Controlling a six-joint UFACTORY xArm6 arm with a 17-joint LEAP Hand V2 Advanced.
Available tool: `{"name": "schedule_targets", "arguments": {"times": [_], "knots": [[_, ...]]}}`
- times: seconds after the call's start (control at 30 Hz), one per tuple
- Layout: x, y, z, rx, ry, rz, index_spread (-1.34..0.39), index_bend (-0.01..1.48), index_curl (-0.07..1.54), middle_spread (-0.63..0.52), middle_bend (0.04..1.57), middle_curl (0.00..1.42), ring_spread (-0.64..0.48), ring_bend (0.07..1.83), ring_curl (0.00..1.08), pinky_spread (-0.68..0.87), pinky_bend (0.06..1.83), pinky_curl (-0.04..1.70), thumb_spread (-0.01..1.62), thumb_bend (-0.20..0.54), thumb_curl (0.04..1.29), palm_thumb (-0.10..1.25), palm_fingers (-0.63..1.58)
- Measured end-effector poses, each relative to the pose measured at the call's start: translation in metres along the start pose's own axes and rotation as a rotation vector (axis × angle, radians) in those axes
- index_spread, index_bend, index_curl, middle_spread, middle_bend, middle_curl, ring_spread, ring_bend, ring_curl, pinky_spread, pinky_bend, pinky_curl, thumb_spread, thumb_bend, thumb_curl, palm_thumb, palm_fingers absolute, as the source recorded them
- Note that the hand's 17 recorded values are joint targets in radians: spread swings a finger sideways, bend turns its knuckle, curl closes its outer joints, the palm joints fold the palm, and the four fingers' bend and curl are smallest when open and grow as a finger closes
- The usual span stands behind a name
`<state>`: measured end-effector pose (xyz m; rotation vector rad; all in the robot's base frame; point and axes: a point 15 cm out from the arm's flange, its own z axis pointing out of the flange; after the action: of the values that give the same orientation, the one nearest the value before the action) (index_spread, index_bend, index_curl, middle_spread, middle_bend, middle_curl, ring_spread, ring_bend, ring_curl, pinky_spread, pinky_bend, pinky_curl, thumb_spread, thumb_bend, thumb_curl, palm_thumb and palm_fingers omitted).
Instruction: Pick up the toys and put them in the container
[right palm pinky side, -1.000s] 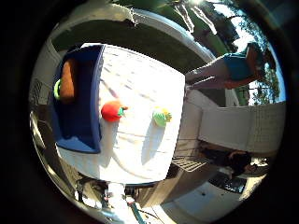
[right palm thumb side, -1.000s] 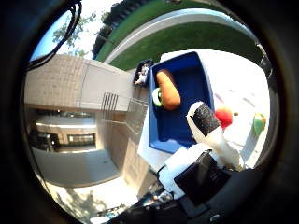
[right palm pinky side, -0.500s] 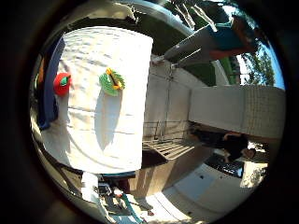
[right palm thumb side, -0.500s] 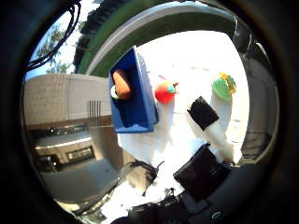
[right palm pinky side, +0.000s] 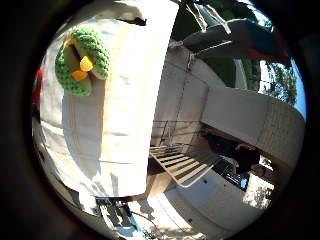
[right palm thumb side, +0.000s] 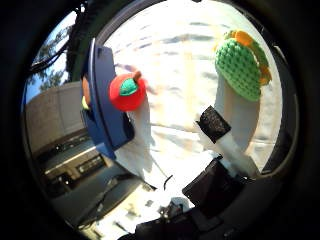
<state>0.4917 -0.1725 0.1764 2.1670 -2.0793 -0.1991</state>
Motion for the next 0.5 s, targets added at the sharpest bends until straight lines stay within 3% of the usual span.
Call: {"name": "schedule_targets", "arguments": {"times": [0.17, 0.27, 0.37, 0.5], "knots": [[0.025, -0.027, 0.021, -0.007, 0.052, 0.002, -0.14, 0.19, 0.28, 0.06, 0.18, 0.32, 0.29, 0.39, 0.32, 0.45, 0.56, 0.24, 1.16, -0.024, 0.38, 0.67, 0.19], [0.036, -0.039, 0.029, -0.018, 0.086, -0.009, -0.12, 0.18, 0.29, 0.01, 0.25, 0.34, 0.29, 0.48, 0.33, 0.47, 0.58, 0.22, 1.15, -0.020, 0.39, 0.69, 0.48], [0.055, -0.050, 0.018, -0.003, 0.120, -0.010, -0.21, 0.09, 0.24, -0.07, 0.44, 0.42, 0.21, 0.76, 0.40, 0.46, 0.74, 0.25, 1.15, -0.022, 0.39, 0.71, 1.01], [0.082, -0.041, 0.020, -0.014, 0.116, -0.025, -0.30, 0.14, 0.23, -0.11, 0.66, 0.54, 0.14, 1.02, 0.53, 0.44, 0.90, 0.35, 1.13, -0.022, 0.40, 0.72, 1.13]]}}
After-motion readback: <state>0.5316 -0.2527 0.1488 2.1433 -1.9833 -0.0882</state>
